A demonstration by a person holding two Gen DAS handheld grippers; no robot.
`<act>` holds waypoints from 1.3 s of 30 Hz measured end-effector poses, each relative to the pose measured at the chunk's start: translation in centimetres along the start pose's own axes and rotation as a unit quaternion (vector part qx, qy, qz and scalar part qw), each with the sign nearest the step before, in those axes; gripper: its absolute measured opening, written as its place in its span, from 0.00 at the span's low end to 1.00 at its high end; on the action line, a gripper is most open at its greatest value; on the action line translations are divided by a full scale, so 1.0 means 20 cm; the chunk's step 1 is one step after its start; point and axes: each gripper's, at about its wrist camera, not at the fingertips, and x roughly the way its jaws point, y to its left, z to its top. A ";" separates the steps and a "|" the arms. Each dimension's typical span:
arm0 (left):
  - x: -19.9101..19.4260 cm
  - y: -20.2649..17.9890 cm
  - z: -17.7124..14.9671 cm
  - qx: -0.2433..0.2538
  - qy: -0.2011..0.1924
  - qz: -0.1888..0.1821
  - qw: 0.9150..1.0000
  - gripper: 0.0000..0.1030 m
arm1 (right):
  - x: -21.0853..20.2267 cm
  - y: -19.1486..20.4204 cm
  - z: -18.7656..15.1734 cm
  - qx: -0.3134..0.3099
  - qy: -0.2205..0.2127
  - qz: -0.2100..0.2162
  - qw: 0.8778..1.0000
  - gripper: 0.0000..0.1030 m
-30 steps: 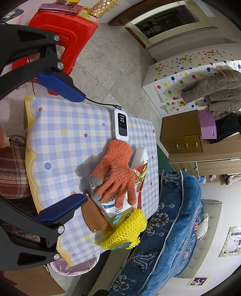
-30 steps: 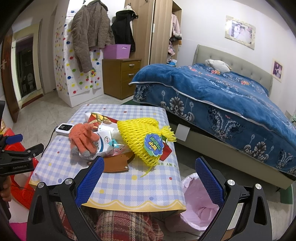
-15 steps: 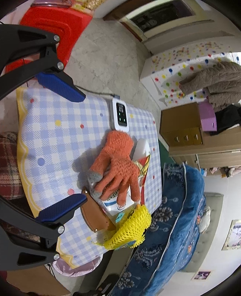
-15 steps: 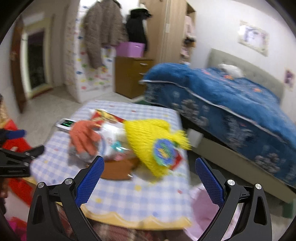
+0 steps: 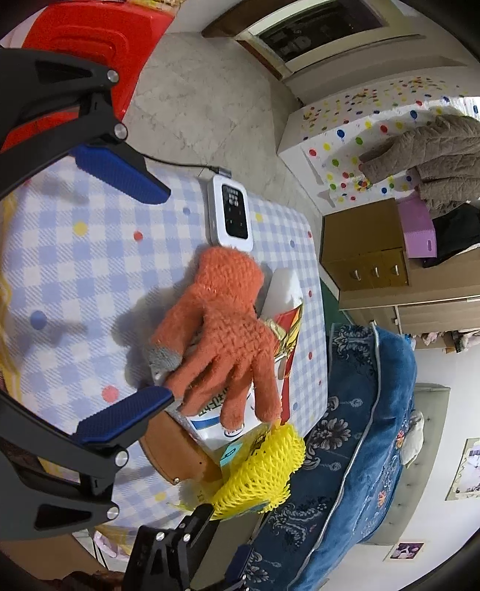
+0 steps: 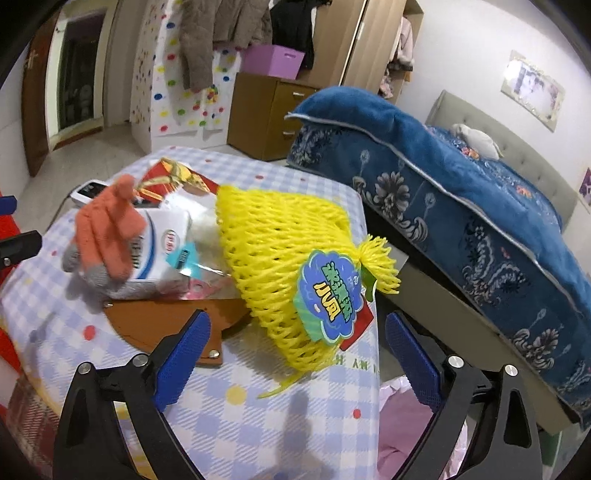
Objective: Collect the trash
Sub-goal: 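Grasp the yellow foam net with the right gripper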
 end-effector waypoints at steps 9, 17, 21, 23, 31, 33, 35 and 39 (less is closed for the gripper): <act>0.07 -0.05 0.03 0.005 0.021 -0.023 1.000 0.93 | 0.13 -0.04 0.06 0.000 -0.008 0.020 1.000 0.86; 0.02 -0.08 0.00 0.018 0.015 -0.030 0.999 0.93 | 0.16 -0.02 0.06 -0.009 0.016 0.029 0.999 0.31; -0.02 -0.09 -0.01 0.019 0.010 -0.031 0.999 0.93 | 0.11 -0.08 0.06 0.016 0.007 0.029 0.999 0.03; -0.04 -0.10 -0.01 0.020 0.006 -0.029 0.999 0.93 | 0.05 -0.12 0.07 0.032 -0.008 0.019 0.999 0.02; -0.10 -0.19 0.00 0.038 -0.015 -0.042 0.998 0.93 | -0.07 -0.28 0.04 0.080 -0.020 0.048 0.995 0.02; -0.11 -0.21 -0.01 0.042 -0.021 -0.046 0.998 0.93 | -0.07 -0.27 0.02 0.089 -0.011 0.086 0.992 0.02; -0.11 -0.22 -0.01 0.045 -0.022 -0.044 0.998 0.93 | -0.09 -0.23 -0.01 0.095 -0.004 0.123 0.988 0.02; -0.11 -0.19 -0.01 0.035 -0.023 -0.039 0.998 0.93 | -0.16 -0.05 -0.08 0.051 0.007 0.161 0.986 0.02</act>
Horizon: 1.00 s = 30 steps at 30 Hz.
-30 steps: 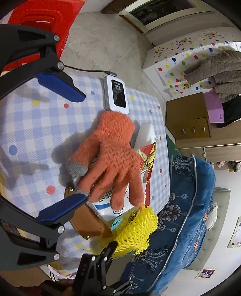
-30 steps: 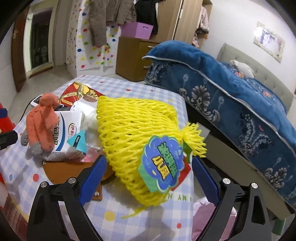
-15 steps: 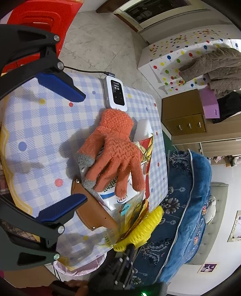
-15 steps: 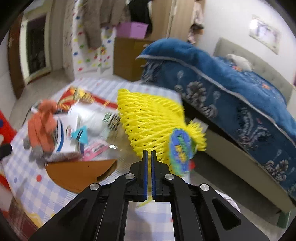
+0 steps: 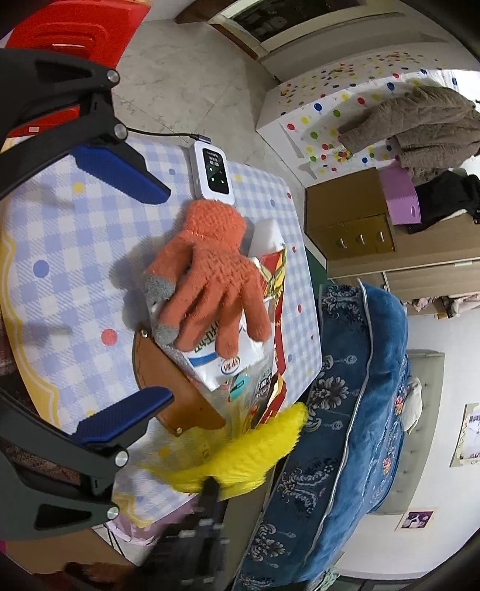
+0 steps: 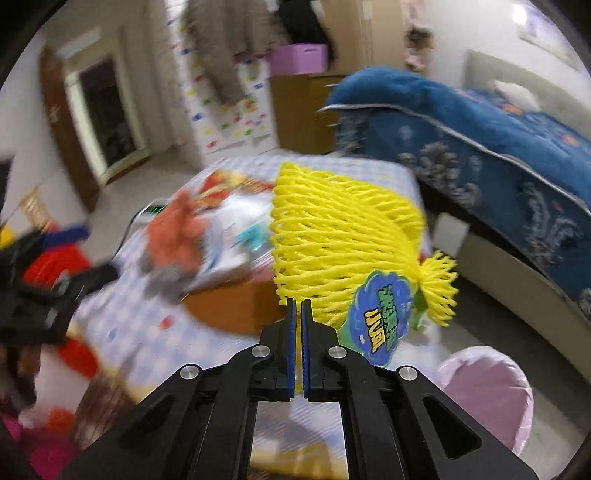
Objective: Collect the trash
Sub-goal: 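Grasp the yellow foam net with the right gripper, then lift the yellow foam net with the right gripper while the left gripper grasps the red packet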
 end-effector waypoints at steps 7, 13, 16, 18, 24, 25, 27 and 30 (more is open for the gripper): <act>0.00 0.11 -0.04 -0.024 0.003 0.011 1.000 0.93 | -0.07 0.14 -0.07 -0.027 -0.008 -0.022 0.999 0.60; 0.04 0.15 -0.09 -0.045 0.017 0.003 0.999 0.93 | 0.00 0.11 -0.04 -0.020 -0.019 -0.115 0.993 0.83; 0.03 0.16 -0.11 -0.049 0.016 0.001 0.999 0.93 | 0.08 0.13 -0.02 -0.006 -0.023 -0.148 0.989 0.85; 0.02 0.17 -0.11 -0.050 0.014 0.003 0.999 0.93 | 0.13 0.13 0.00 0.006 -0.020 -0.168 0.986 0.85; 0.01 0.18 -0.12 -0.054 0.010 0.008 0.998 0.93 | 0.28 0.20 0.02 -0.024 -0.012 -0.229 0.973 0.85; 0.01 0.18 -0.12 -0.055 0.010 0.008 0.998 0.93 | 0.29 0.20 0.01 -0.031 -0.010 -0.241 0.970 0.85; 0.01 0.19 -0.12 -0.056 0.011 0.008 0.998 0.93 | 0.31 0.20 0.00 -0.039 -0.004 -0.257 0.966 0.77; 0.01 0.19 -0.12 -0.053 0.012 0.009 0.998 0.93 | 0.26 0.16 -0.01 -0.028 -0.007 -0.263 0.964 0.42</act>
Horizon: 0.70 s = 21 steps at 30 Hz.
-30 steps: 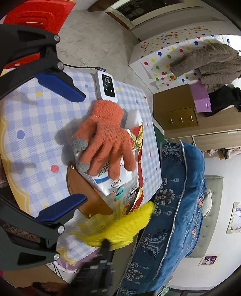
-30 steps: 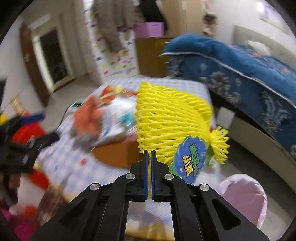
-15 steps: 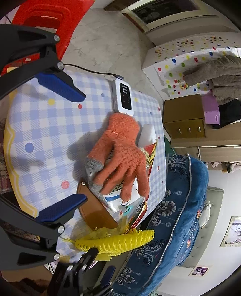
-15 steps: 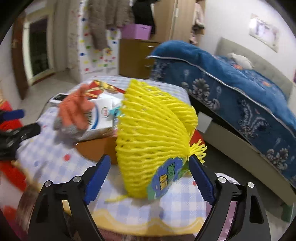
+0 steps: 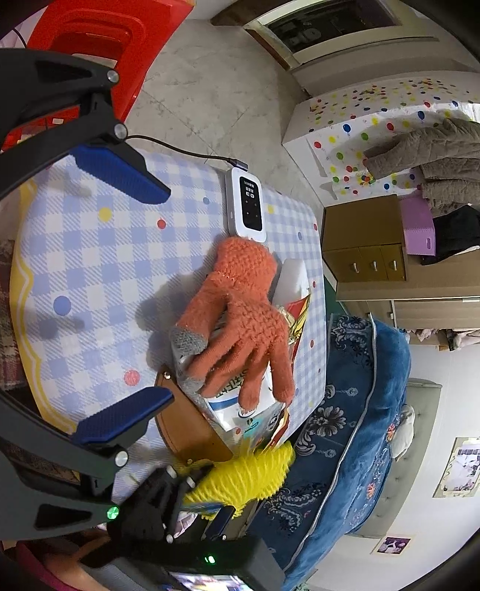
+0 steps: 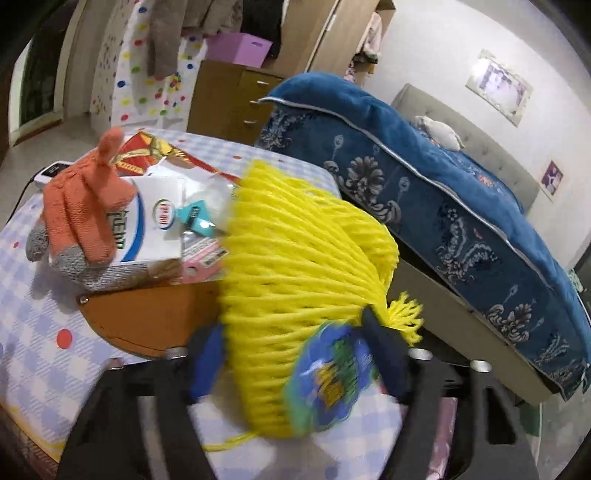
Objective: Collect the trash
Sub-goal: 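Lift the yellow foam net with the right gripper while the left gripper grasps the red packet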
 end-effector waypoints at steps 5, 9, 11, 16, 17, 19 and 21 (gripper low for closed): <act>-0.01 -0.02 0.00 0.012 -0.005 -0.006 1.000 0.93 | -0.14 -0.23 0.00 0.044 -0.025 0.001 0.999 0.14; -0.01 -0.11 0.02 0.041 -0.017 -0.013 0.999 0.93 | -0.25 -0.49 -0.03 0.107 -0.031 0.019 0.994 0.13; -0.01 -0.17 0.05 0.057 -0.025 -0.022 0.998 0.93 | -0.31 -0.63 -0.05 0.143 -0.035 0.035 0.989 0.13; 0.02 -0.38 0.15 0.109 -0.047 -0.064 0.991 0.90 | -0.43 -0.81 -0.06 0.187 -0.054 0.039 0.980 0.13; 0.03 -0.43 0.17 0.117 -0.047 -0.071 0.989 0.88 | -0.44 -0.83 -0.06 0.189 -0.057 0.035 0.980 0.13; 0.05 -0.51 0.20 0.130 -0.044 -0.085 0.987 0.82 | -0.42 -0.87 -0.07 0.189 -0.056 0.026 0.980 0.13; 0.07 -0.58 0.23 0.136 -0.040 -0.100 0.985 0.77 | -0.37 -0.91 -0.09 0.197 -0.051 0.024 0.979 0.14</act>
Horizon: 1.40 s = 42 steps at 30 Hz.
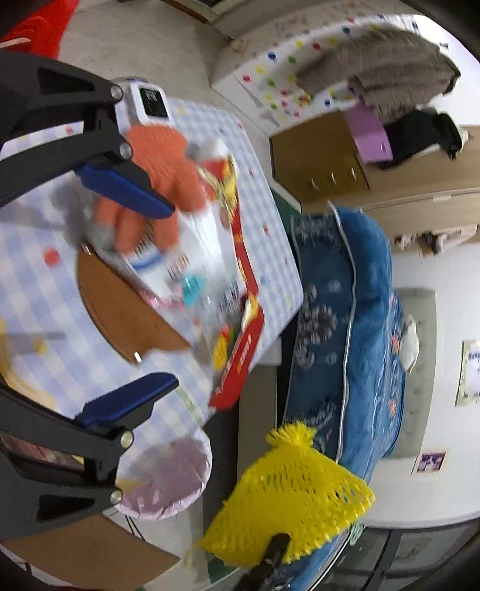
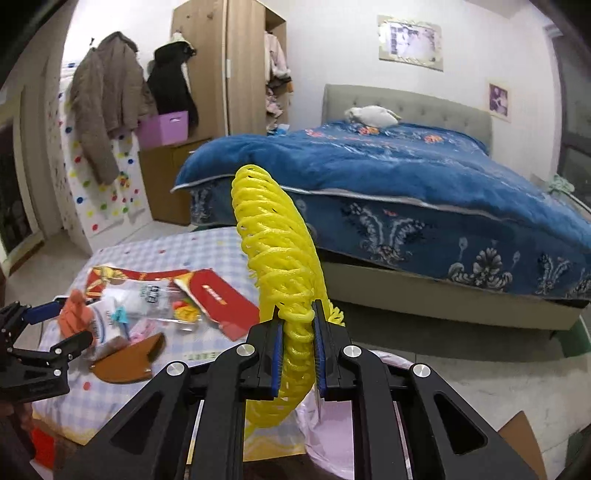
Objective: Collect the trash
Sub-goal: 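Lift the yellow foam net with the right gripper while the left gripper grasps the red packet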
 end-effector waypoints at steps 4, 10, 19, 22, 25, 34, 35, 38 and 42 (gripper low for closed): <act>0.05 -0.11 0.06 0.012 0.002 -0.018 1.000 0.66 | 0.11 -0.09 -0.04 0.017 0.015 0.003 1.000 0.14; 0.16 -0.17 0.14 0.021 0.002 -0.022 1.000 0.65 | 0.41 -0.15 -0.04 0.027 0.030 0.029 0.999 0.14; 0.26 -0.10 0.15 0.002 0.014 -0.007 1.000 0.67 | 0.93 -0.03 -0.06 0.007 0.090 0.060 0.994 0.14; 0.27 -0.06 0.14 -0.007 0.017 0.001 1.000 0.68 | 0.94 0.03 -0.06 0.002 0.090 0.110 0.990 0.14; 0.25 -0.01 0.12 -0.016 0.015 0.004 1.000 0.68 | 0.84 0.09 -0.04 -0.009 0.071 0.151 0.986 0.14; 0.15 0.11 0.02 -0.038 0.011 0.001 0.999 0.74 | 0.49 0.28 -0.05 -0.052 0.075 0.248 0.964 0.14; 0.14 0.12 0.01 -0.038 0.012 -0.001 0.999 0.75 | 0.44 0.31 -0.07 -0.056 0.077 0.258 0.961 0.14; 0.11 0.12 -0.04 -0.037 0.013 -0.013 0.999 0.75 | 0.34 0.36 -0.10 -0.057 0.083 0.276 0.956 0.14; 0.10 0.12 -0.09 -0.042 0.017 -0.031 0.998 0.75 | 0.26 0.38 -0.14 -0.053 0.083 0.280 0.955 0.14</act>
